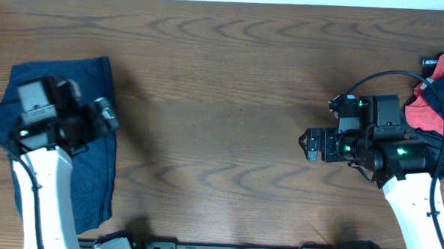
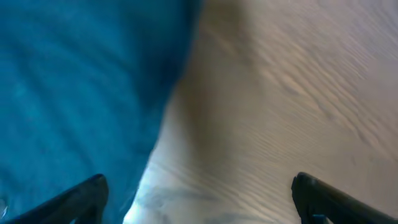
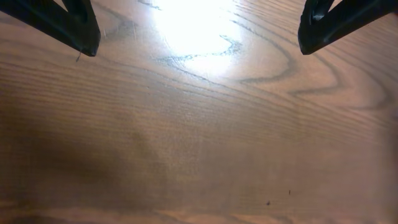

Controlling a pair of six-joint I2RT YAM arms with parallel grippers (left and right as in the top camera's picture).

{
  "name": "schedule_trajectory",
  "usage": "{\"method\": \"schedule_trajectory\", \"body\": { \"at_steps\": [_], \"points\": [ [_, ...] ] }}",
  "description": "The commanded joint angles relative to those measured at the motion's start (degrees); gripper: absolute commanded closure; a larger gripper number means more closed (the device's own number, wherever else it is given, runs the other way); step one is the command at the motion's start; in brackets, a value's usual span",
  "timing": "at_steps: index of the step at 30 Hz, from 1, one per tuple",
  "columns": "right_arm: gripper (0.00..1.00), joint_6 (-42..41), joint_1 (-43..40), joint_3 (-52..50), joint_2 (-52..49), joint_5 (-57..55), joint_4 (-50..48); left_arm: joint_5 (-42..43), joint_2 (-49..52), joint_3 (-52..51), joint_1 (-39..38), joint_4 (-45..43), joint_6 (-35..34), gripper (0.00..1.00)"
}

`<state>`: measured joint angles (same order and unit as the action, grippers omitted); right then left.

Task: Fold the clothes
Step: 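Move the left gripper onto the blue denim garment and grasp its edge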

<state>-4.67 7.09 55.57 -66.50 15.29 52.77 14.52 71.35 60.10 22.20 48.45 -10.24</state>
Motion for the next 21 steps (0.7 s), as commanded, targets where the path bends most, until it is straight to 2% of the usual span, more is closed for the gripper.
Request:
{"method": "schedule_trajectory", "body": {
  "at_steps": [1, 2, 3, 4, 11, 14, 16, 21],
  "points": [
    [0.01, 1.9, 0.3, 1.4, 0.2, 0.7, 0.9, 0.2, 3.7, 1.4, 3.4, 1.2, -1.5, 0.34],
    [0.01, 2.3, 0.3, 1.4, 0.2, 0.7, 1.2, 0.2, 5.0, 1.4, 3.8, 1.5, -1.5, 0.28],
    [0.01, 2.7, 0.3, 1.4, 0.2, 0.7, 1.6, 0.2, 6.4, 1.4, 4.1, 1.5, -1.4, 0.14],
    [0.01, 3.5, 0.3, 1.4, 0.2, 0.7, 2.0, 0.1, 8.2, 1.4, 4.2, 1.4, -1.4, 0.12],
    [0.01, 4.8, 0.3, 1.4, 0.2, 1.1, 4.8, -1.7, 18.7, 1.4, 4.1, -0.9, -1.4, 0.12],
    [0.01, 4.8, 0.4, 1.4, 0.2, 2.6, 5.2, -1.8, 20.9, 1.4, 4.1, -2.0, -1.0, 0.20],
    [0.01, 4.8, 0.4, 1.4, 0.2, 3.3, 5.6, -1.7, 21.3, 1.4, 4.1, -2.9, -1.0, 0.20],
    [0.01, 4.8, 0.4, 1.4, 0.2, 3.6, 6.4, -1.8, 21.2, 1.4, 4.2, -6.2, -0.5, 0.13]
  ]
}}
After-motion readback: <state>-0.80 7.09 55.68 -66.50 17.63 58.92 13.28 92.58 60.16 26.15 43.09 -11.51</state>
